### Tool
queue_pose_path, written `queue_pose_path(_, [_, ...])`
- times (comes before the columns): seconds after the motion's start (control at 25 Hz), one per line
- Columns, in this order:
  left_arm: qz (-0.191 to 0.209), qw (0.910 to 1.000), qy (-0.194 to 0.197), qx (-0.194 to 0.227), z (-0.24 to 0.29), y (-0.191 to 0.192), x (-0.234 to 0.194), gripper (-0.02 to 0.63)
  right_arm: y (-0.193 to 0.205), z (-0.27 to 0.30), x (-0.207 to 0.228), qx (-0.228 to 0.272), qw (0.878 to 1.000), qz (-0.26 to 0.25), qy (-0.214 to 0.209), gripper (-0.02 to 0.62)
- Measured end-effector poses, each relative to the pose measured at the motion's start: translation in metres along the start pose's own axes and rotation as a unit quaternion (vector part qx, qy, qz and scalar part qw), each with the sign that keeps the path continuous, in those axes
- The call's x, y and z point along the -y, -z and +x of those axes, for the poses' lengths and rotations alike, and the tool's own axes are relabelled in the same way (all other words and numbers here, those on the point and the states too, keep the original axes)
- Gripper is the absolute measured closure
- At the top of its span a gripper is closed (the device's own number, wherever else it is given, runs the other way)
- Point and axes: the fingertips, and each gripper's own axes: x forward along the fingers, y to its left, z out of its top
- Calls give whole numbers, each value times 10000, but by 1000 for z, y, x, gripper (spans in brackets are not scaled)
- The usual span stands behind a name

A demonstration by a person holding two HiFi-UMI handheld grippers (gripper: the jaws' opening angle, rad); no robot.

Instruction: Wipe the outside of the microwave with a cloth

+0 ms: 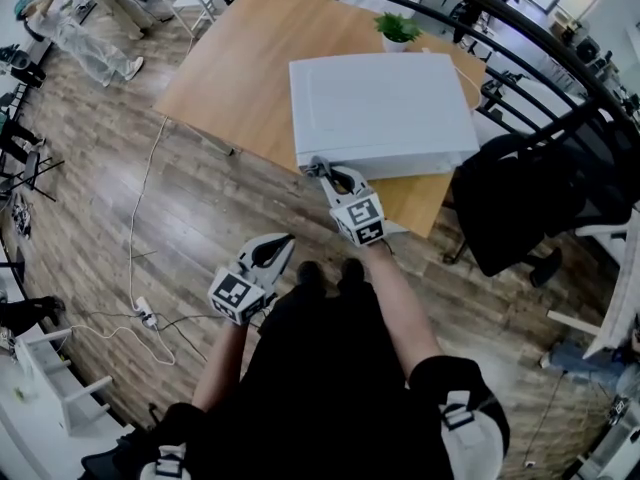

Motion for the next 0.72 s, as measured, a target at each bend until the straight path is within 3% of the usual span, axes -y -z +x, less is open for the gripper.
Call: queue_pose_path(0.72, [42,9999,102,29,32,-11,14,603,8,-37,50,-96,9996,-77,265,577])
